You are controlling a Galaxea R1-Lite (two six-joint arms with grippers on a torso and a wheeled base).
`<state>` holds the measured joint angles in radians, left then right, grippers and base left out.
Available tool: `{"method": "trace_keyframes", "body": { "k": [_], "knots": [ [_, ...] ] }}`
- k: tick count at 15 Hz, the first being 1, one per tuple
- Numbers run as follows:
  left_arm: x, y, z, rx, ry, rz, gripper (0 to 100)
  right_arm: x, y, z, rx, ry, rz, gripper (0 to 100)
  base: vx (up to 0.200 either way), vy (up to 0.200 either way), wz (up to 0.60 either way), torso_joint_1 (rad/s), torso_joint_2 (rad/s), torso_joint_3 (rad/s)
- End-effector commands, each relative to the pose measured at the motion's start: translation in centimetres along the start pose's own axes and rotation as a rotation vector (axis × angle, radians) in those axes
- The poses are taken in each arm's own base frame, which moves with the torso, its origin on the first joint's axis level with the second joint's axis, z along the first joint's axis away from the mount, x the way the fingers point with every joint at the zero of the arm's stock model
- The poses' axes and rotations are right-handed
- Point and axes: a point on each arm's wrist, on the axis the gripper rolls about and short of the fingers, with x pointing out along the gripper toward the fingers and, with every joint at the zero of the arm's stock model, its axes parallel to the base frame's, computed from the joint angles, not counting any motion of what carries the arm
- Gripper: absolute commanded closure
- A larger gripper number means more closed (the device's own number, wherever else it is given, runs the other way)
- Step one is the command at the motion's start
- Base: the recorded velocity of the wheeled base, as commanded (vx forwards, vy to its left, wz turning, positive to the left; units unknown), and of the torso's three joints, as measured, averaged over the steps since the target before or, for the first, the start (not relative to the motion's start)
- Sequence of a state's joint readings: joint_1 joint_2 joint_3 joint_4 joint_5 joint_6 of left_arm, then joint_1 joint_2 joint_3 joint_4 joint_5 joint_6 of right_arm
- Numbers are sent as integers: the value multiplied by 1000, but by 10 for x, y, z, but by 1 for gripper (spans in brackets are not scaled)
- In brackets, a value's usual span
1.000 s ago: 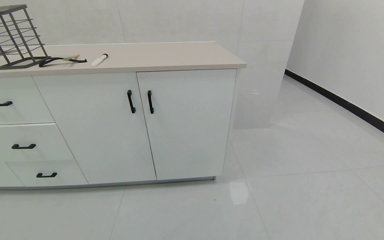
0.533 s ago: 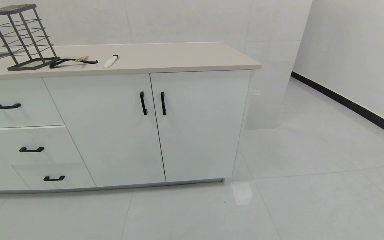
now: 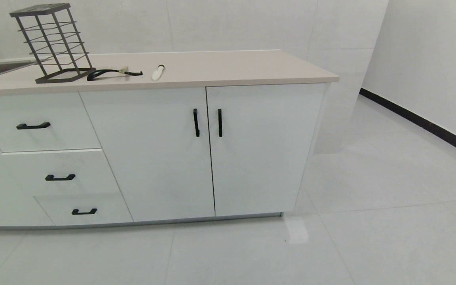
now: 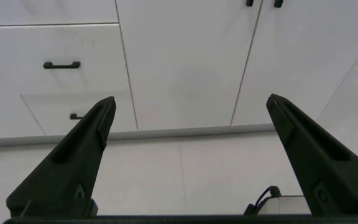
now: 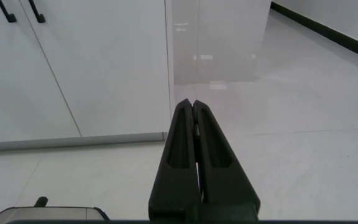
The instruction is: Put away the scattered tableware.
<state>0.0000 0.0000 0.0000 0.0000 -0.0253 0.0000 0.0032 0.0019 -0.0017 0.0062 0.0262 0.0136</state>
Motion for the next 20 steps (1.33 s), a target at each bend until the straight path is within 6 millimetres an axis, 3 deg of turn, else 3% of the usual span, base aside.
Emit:
{"method": "trace_keyframes", "body": {
  "k": [1,7,17,20],
  "knots": [
    [0,0,0,0,0,-1,0,0,0,0,0,1,1,100,0,0,600,2,-2,2],
    [0,0,0,-3,0,-1,0,0,0,0,2,1,0,100,0,0,100,0,0,0],
    [0,0,0,-2,2,-1,0,0,0,0,2,1,0,100,200,200,0,3,1,3],
    [0,0,0,0,0,-1,0,0,0,0,0,3,0,100,0,133,0,2,-2,2]
  ]
}}
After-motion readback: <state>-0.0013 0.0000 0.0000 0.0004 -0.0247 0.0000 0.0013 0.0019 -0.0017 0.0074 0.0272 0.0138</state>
